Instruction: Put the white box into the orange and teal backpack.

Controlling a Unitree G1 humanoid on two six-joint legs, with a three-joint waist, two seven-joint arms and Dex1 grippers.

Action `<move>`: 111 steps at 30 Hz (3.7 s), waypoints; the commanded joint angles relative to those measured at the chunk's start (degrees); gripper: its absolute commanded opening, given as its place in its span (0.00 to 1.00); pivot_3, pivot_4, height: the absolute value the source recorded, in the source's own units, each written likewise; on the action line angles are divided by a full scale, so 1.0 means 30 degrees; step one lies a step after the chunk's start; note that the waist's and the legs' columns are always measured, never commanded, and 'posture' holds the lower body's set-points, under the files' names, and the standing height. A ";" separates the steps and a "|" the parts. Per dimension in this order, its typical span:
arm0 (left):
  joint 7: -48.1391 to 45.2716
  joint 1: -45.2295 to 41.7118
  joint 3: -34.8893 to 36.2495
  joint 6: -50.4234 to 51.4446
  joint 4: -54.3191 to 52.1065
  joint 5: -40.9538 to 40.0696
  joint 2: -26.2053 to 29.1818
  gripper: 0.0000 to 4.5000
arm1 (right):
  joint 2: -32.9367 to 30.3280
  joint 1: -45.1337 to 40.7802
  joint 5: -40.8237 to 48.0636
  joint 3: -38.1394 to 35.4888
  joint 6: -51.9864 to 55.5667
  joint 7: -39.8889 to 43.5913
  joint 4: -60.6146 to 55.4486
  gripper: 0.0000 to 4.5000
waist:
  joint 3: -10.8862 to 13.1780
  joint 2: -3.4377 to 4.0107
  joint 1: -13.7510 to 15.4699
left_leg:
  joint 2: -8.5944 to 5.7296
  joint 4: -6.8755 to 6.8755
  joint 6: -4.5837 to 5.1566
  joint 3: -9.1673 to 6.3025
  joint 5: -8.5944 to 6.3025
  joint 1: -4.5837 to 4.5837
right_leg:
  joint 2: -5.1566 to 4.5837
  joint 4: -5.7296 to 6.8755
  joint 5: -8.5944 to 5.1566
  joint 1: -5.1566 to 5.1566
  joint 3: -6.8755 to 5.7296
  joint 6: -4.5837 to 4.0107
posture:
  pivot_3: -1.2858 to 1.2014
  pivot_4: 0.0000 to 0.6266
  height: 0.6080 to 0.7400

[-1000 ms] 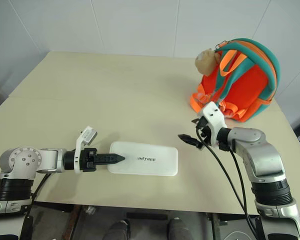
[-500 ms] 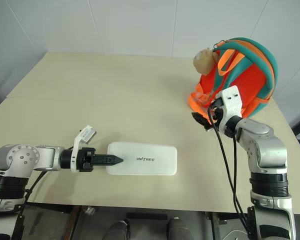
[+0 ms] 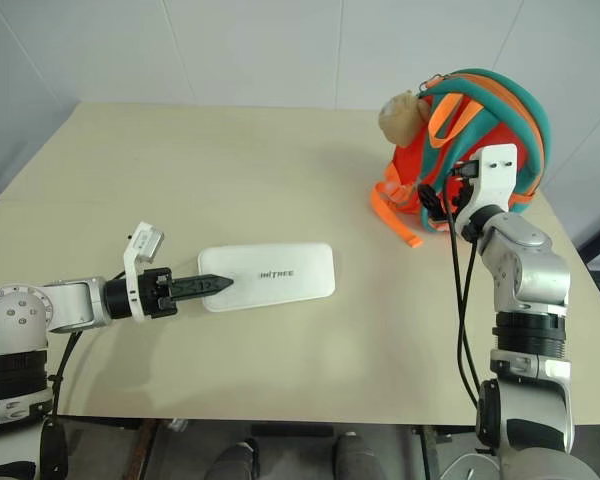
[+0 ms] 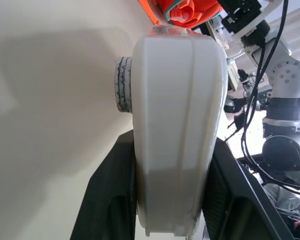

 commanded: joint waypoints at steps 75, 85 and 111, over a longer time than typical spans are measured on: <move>-1.2088 -0.1451 0.3491 -1.1144 0.6144 0.1926 0.6615 0.28 | -0.5090 -0.0150 1.5203 0.3580 0.8960 1.2602 -1.3627 0.00 | 0.0011 0.0010 0.0053 | 0.0024 0.0010 -0.0039 0.0018 0.0032 -0.0280 | -0.0004 0.0128 -0.0040 -0.0371 -0.0048 -0.0062 | 0.52 0.24 1.00; -1.4163 -0.0334 0.4537 -1.0958 0.4579 0.1169 0.6902 0.28 | -0.5323 0.1037 1.4360 0.3754 0.8269 1.3437 -1.3396 0.00 | 0.0012 0.0009 0.0047 | 0.0028 0.0088 -0.0021 0.0015 0.0023 -0.0278 | -0.0003 0.0180 -0.0040 -0.0359 -0.0049 -0.0060 | 0.52 0.24 1.00; -1.6589 -0.4286 -0.4452 -1.4928 0.4670 0.9019 0.8920 0.28 | -0.4828 0.0993 1.2447 0.4652 0.7245 1.4487 -1.2423 0.00 | 0.0012 0.0009 0.0090 | 0.0026 0.0217 0.0008 0.0015 0.0006 -0.0276 | 0.0010 0.0230 -0.0032 -0.0320 -0.0044 -0.0048 | 0.52 0.24 1.00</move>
